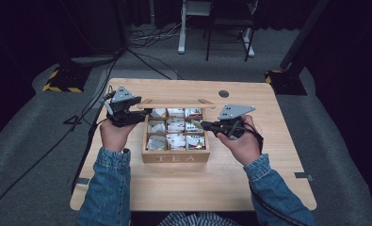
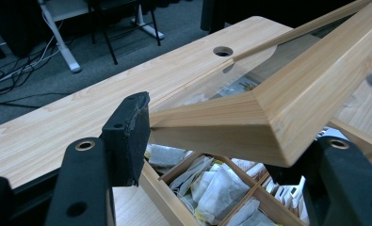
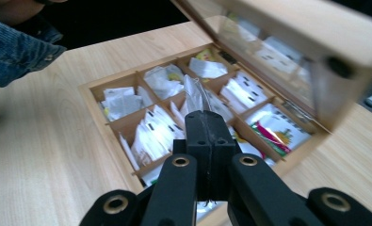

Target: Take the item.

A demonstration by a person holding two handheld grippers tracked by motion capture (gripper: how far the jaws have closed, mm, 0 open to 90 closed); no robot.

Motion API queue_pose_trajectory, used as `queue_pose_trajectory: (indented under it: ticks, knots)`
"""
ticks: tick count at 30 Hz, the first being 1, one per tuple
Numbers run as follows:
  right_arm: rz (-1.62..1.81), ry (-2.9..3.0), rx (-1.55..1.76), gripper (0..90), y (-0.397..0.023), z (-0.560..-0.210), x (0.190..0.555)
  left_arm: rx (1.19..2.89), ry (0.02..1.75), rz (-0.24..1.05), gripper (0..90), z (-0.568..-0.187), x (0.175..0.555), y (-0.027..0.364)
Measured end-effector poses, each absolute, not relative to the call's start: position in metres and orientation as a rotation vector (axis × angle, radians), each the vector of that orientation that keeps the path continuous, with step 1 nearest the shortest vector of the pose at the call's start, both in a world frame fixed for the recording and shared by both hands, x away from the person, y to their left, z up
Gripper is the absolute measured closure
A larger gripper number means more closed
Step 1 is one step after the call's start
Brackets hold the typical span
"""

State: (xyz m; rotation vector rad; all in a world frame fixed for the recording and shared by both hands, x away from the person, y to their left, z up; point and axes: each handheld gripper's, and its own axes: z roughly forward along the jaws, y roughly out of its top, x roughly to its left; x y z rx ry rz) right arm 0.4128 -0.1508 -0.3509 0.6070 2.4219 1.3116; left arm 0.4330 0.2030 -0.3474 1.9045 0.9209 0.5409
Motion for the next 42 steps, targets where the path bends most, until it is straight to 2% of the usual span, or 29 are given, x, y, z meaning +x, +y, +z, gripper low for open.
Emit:
queue_pose_trajectory:
  ticks: [20,42]
  knots:
    - [1.243,2.321,0.765,90.0,-0.212,-0.345,0.419,1.913,0.925,0.546,41.0,-0.347,0.432,0.202]
    - [1.186,2.23,0.949,90.0,-0.261,-0.36,0.431,1.915,0.924,0.546,41.0,-0.348,0.432,0.202]
